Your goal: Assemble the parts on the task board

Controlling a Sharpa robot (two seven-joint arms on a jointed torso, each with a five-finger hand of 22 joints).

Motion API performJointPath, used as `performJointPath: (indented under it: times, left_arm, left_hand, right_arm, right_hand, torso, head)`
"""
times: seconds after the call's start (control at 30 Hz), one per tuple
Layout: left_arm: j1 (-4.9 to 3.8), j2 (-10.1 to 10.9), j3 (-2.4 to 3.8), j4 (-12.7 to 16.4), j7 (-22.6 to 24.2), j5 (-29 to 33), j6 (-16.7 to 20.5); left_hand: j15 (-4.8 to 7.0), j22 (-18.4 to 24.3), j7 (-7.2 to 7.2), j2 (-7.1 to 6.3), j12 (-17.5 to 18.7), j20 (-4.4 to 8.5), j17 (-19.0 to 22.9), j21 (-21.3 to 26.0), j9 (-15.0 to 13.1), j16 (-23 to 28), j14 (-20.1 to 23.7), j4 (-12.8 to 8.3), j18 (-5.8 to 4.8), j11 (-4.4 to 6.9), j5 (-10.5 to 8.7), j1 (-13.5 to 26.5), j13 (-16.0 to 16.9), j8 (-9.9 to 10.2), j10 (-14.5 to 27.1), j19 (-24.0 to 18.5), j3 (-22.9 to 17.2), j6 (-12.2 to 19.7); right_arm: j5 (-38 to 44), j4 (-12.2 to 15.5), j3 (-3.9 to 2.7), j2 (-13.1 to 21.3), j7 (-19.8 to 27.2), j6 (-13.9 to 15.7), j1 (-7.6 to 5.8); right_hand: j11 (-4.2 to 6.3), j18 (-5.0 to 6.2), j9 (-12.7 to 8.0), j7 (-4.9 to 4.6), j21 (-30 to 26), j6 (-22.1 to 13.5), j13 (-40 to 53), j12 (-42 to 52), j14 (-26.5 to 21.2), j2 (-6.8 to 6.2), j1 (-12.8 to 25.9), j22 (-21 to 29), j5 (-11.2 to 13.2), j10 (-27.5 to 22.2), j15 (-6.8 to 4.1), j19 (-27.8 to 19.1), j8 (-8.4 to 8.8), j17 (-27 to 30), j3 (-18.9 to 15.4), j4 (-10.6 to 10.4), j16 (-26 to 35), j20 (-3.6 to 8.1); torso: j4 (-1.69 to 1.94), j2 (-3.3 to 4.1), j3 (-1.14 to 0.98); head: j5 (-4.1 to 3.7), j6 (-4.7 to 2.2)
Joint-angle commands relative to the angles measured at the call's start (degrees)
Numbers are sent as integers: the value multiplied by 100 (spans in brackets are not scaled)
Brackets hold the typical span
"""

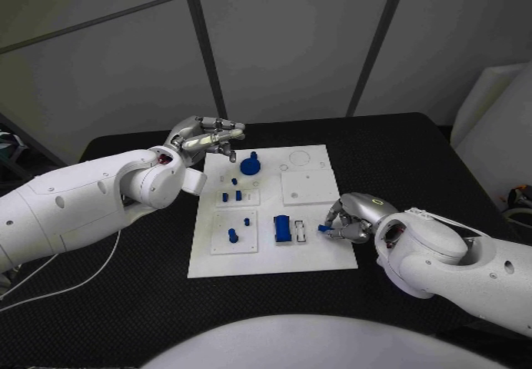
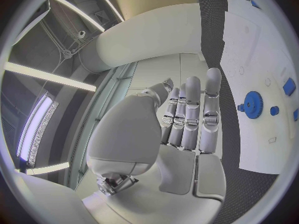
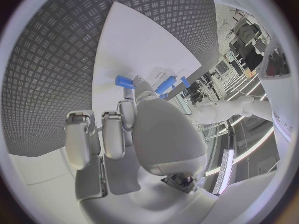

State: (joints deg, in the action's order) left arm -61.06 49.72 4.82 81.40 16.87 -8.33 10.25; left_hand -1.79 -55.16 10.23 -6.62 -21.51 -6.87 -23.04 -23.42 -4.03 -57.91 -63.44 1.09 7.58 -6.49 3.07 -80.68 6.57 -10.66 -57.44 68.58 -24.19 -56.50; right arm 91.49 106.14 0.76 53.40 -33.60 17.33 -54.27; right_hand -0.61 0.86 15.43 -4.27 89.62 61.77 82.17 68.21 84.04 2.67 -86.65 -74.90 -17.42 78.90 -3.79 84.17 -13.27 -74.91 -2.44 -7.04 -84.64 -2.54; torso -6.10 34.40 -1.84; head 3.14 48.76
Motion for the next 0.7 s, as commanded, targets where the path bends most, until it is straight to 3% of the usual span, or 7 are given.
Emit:
performJointPath:
  times: [0.03,0.17,0.23,0.53,0.7]
  left_arm:
    - [-9,4,3,19,5,12,-55]
    - [-9,5,3,25,1,12,-61]
    - [-9,5,3,27,0,12,-62]
    - [-10,3,3,36,-13,12,-71]
    - [-12,0,3,40,-26,12,-79]
  left_hand:
    - [7,7,9,20,-19,-15,6,21,3,-5,36,-2,283,7,20,15,5,-15,39,-43,45,44]
    - [7,7,9,20,-19,-15,6,21,3,-5,36,-2,283,7,20,15,5,-15,39,-43,45,44]
    - [7,7,9,20,-19,-15,6,21,3,-5,36,-2,283,7,20,15,5,-15,39,-43,45,44]
    - [7,7,9,20,-19,-15,6,21,3,-5,36,-2,283,7,20,15,5,-15,39,-43,45,44]
    - [7,8,9,20,-21,-15,8,22,4,-6,37,-5,283,6,20,13,5,-17,42,-42,45,46]
  right_arm:
    - [-526,46,-5,-45,1,802,-9]
    - [-687,47,-7,-131,66,1064,-10]
    - [-765,29,-8,-170,77,1060,-10]
    - [-1249,-157,-10,-397,77,662,-11]
    - [-1410,-260,-11,-512,46,409,-12]
  right_hand:
    - [100,-86,85,19,38,56,-796,-12,435,154,-109,-1510,-20,102,-35,583,-25,-740,73,-7,-25,40]
    - [103,-86,92,22,38,64,-790,-7,436,115,-47,-1510,-12,111,-37,583,-21,-744,134,-33,-27,41]
    - [105,-86,97,25,38,70,-789,-9,437,89,-3,-1510,-5,114,-38,583,-19,-744,173,-53,-26,42]
    - [122,-86,126,52,38,121,-768,8,439,-19,266,-1510,-9,139,-49,583,-22,-753,336,-212,-29,46]
    - [143,-86,170,77,38,185,-737,43,447,-101,504,-1510,-303,176,-64,583,-59,-782,395,-366,-48,61]
  torso:
    - [-2,3,-3]
    - [-2,-1,-2]
    - [-1,-2,-2]
    - [-2,2,3]
    - [-3,3,-1]
  head:
    - [12,3]
    - [20,1]
    - [21,1]
    - [23,-5]
    - [31,-8]
